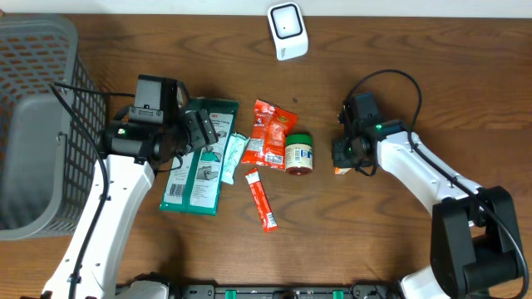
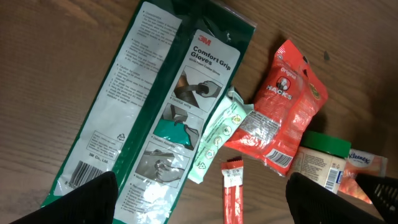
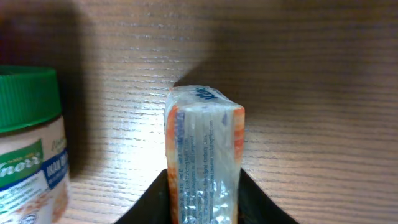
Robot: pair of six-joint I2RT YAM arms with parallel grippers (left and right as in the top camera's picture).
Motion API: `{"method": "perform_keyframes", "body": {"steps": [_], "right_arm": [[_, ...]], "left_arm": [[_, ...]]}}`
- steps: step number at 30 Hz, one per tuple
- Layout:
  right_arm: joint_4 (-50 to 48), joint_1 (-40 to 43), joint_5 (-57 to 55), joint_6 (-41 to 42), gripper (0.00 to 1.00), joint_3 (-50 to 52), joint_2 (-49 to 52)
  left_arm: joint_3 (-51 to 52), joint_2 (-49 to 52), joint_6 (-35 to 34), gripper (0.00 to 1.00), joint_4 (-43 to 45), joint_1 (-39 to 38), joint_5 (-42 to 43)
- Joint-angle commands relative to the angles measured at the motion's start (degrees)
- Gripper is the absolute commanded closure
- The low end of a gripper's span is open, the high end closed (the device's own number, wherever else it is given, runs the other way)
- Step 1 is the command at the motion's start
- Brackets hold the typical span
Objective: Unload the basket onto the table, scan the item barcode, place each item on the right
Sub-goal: 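Lift the Kleenex pack with the right gripper and turn it upright, then carry the Kleenex pack up to the white scanner and hold it there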
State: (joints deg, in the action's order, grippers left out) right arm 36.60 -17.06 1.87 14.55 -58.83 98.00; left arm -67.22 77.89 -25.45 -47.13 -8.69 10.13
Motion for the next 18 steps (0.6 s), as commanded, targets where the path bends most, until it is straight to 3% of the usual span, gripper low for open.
{"method": "perform_keyframes", "body": {"steps": [1, 10, 18], "right_arm": [[0.2, -0.8, -0.3, 0.0, 0.75, -1.2, -3.5], [5.5, -0.8, 0.2, -0.4, 0.86, -5.2, -10.1], [34.6, -0.8, 0.1, -0.2, 0.9, -35.9, -10.0]], "left_arm": [[-0.9, -0.3, 0.3, 0.13, -0.2, 0.2, -0.5], [-0.9, -0.3, 0.3, 0.13, -0.2, 0.2, -0.5], [-0.9, -0.3, 0.3, 0.13, -0.2, 0.2, -0.5]]}}
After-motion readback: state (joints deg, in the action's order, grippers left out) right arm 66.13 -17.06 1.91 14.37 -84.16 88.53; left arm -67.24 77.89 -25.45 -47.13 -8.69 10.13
